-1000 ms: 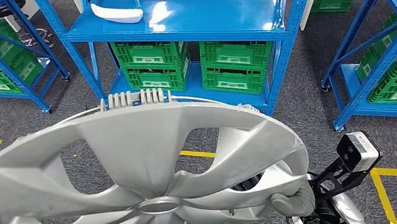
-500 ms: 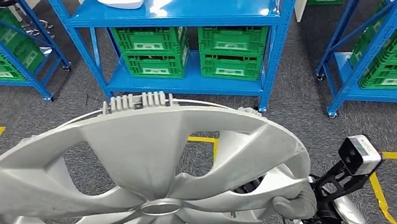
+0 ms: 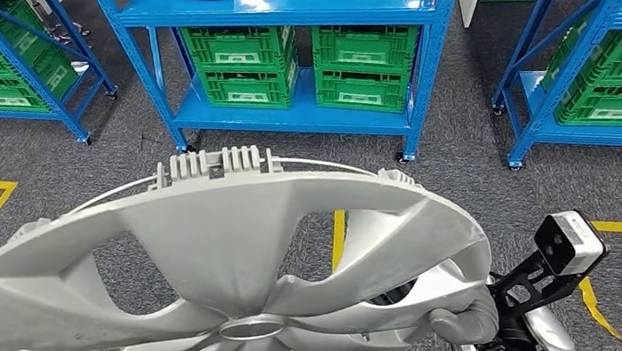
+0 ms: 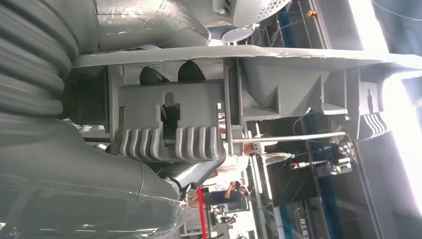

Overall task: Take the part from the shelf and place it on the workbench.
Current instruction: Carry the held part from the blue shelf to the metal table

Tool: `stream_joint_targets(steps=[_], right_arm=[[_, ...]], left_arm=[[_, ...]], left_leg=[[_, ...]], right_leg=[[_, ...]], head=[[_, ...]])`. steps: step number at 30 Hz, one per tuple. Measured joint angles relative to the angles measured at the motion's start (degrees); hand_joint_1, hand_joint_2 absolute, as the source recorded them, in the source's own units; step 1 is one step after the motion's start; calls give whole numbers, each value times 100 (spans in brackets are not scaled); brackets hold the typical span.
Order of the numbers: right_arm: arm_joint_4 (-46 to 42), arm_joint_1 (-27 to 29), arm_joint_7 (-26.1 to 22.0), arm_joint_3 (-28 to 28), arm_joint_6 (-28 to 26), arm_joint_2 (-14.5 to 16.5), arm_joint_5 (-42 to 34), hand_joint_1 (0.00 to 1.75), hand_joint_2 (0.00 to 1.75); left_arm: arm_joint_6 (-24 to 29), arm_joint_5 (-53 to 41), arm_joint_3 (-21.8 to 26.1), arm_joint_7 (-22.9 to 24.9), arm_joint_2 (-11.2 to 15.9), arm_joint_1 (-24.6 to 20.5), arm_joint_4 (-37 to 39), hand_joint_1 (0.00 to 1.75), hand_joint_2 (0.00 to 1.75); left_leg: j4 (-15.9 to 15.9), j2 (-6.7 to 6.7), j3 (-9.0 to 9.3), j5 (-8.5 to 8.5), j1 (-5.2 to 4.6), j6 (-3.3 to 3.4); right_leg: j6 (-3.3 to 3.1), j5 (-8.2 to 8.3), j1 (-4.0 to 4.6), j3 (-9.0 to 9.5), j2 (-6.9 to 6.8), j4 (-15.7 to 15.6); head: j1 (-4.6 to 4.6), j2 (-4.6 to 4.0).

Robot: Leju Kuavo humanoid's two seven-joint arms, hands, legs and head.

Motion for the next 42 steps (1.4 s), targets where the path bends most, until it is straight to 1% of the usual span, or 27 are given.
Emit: stream_joint_targets(steps=[2, 4, 6, 7, 8, 9, 10, 12, 14, 16, 17, 19, 21, 22, 23, 24, 26, 28, 31, 33, 34, 36, 37, 38, 39, 41, 42], right_arm=[[-11, 13, -22, -8, 14, -4, 20, 175, 175], [-13, 22, -33, -16, 26, -8, 38, 175, 175], [-13, 26, -40, -18, 31, -8, 50, 175, 175], [-13, 29, -41, -19, 31, -8, 54, 175, 175], [-13, 29, -41, -21, 31, -8, 56, 175, 175], [-13, 29, -41, -23, 31, -8, 56, 175, 175], [-13, 28, -42, -27, 30, -8, 57, 175, 175], [-25, 22, -45, -35, 30, -5, 59, 175, 175], [-44, 20, -52, -44, 29, -3, 60, 175, 175], [-56, 21, -57, -48, 28, 2, 59, 175, 175], [-59, 20, -59, -48, 28, 7, 60, 175, 175], [-61, 21, -58, -45, 28, 22, 62, 175, 175], [-61, 25, -59, -44, 28, 34, 61, 175, 175], [-61, 29, -60, -44, 28, 37, 60, 175, 175], [-61, 35, -62, -45, 28, 36, 60, 175, 175], [-61, 40, -64, -45, 28, 36, 61, 175, 175], [-61, 44, -75, -46, 28, 36, 61, 175, 175], [-61, 34, -103, -47, 26, 36, 61, 175, 175], [-63, 32, -168, -54, 13, 32, 76, 175, 175], [-70, 32, -218, -74, 10, 26, 130, 175, 175], [-74, 36, -246, -88, 16, 21, 164, 175, 175], [-77, 58, -299, -114, 36, 8, 232, 175, 175], [-77, 75, -322, -124, 48, 2, 268, 175, 175], [-76, 91, -341, -130, 60, -4, 309, 175, 175], [-77, 100, -358, -135, 75, -9, 349, 175, 175], [-77, 104, -381, -140, 116, -14, 408, 175, 175], [-77, 102, -387, -140, 138, -14, 424, 175, 175]], left_arm=[[4, 4, -1, -7, 2, 2, -1, 0, 175], [13, 9, -1, -15, -1, -2, -1, 0, 175], [20, 15, -1, -26, -4, 0, -1, 0, 175], [20, 18, -1, -30, -4, 0, -1, 0, 175], [21, 21, -1, -35, -5, 0, -1, 0, 175], [23, 23, 0, -39, -7, 1, -1, 0, 175], [28, 25, 0, -45, -12, 1, -1, 0, 175], [44, 26, -1, -61, -34, 2, 1, 0, 175], [62, 26, -1, -71, -51, 6, 2, 0, 175], [72, 26, -1, -74, -52, 10, 2, 0, 175], [72, 26, -1, -75, -54, 12, 2, 0, 175], [74, 26, -1, -75, -49, 19, 2, 0, 175], [78, 25, -1, -75, -43, 25, 2, 0, 175], [78, 25, -1, -75, -42, 26, 2, 0, 175], [78, 24, 0, -75, -42, 27, 3, 0, 175], [76, 22, 0, -75, -43, 27, 3, 0, 175], [74, 18, 0, -77, -40, 27, 3, 0, 175], [69, 13, -1, -80, -33, 29, 3, 0, 175], [56, 3, -1, -85, -25, 38, 3, 0, 175], [55, -1, -1, -93, -25, 30, 3, 0, 175], [60, 0, -1, -100, -28, 26, 3, 0, 175], [76, -1, -1, -112, -39, 23, 3, 0, 175], [82, -1, 0, -114, -44, 24, 3, 0, 175], [86, -1, 0, -114, -48, 26, 3, 0, 175], [88, -1, -1, -114, -50, 26, 2, 0, 175], [89, 0, -1, -116, -59, 26, 2, 0, 175], [90, 2, -2, -117, -63, 25, 2, 0, 175]], left_leg=[[-37, 32, -83, 120, -10, 112], [-65, 62, -208, 257, -11, 204], [-55, 70, -385, 386, -42, 244], [-49, 73, -478, 447, -58, 250], [-40, 73, -570, 507, -74, 253], [-28, 72, -656, 561, -88, 251], [-12, 69, -733, 609, -99, 246], [33, 66, -850, 695, -118, 216], [56, 72, -906, 778, -114, 160], [64, 72, -929, 833, -95, 95], [114, 62, -958, 779, -82, 56], [523, 41, -1103, 409, -41, -33], [1287, 37, -1334, -57, 10, -117], [1589, 38, -1404, -167, 32, -144], [1707, 38, -1387, -173, 54, -165], [1578, 40, -1250, -77, 74, -176], [855, 38, -757, 181, 99, -174], [289, 29, -409, 277, 76, -135], [122, 33, -370, 266, 44, -41], [27, 41, -368, 313, 58, 67], [-11, 44, -373, 344, 64, 116], [-21, 44, -417, 378, 43, 166], [-17, 32, -440, 389, 35, 173], [-9, 14, -457, 400, 31, 174], [3, -13, -470, 409, 29, 168], [43, -84, -492, 420, 28, 147], [77, -122, -516, 422, 16, 127]], right_leg=[[31, -76, -22, -92, 8, 97], [-35, -498, -33, -284, 19, 578], [-82, -957, -32, -480, 21, 1343], [-64, -1046, -32, -501, 21, 1619], [-26, -1019, -30, -438, 22, 1722], [18, -905, -25, -276, 21, 1612], [40, -775, -15, -28, 21, 1320], [-12, -722, 25, 586, 15, 434], [-101, -826, 71, 899, 12, -129], [-164, -800, 70, 881, 13, -211], [-202, -763, 54, 870, 10, -220], [-261, -687, 19, 842, -3, -235], [-277, -634, 21, 782, -7, -217], [-268, -616, 19, 745, -6, -199], [-258, -603, 15, 710, -5, -175], [-248, -598, 10, 689, -4, -148], [-234, -595, 4, 667, 1, -101], [-185, -579, 14, 626, 6, -76], [-82, -544, 18, 556, 8, -69], [-59, -650, 12, 447, 13, 100], [-69, -782, 6, 315, 17, 359], [-103, -1109, -9, -86, 23, 1172], [-97, -1217, -13, -256, 25, 1524], [-69, -1240, -16, -333, 25, 1686], [-25, -1166, -21, -283, 28, 1597], [61, -847, -47, 110, 103, 836], [68, -712, -55, 306, 172, 439]], head=[[5, 0], [19, 0], [28, 0], [30, 0], [31, 0], [31, 0], [32, 0], [27, 0], [31, 0], [47, 0], [50, 0], [42, 0], [35, 0], [34, 0], [34, 0], [33, 0], [34, 0], [35, 0], [35, 0], [44, 0], [51, 0], [58, 0], [60, 0], [60, 0], [60, 0], [62, 0], [62, 0]])
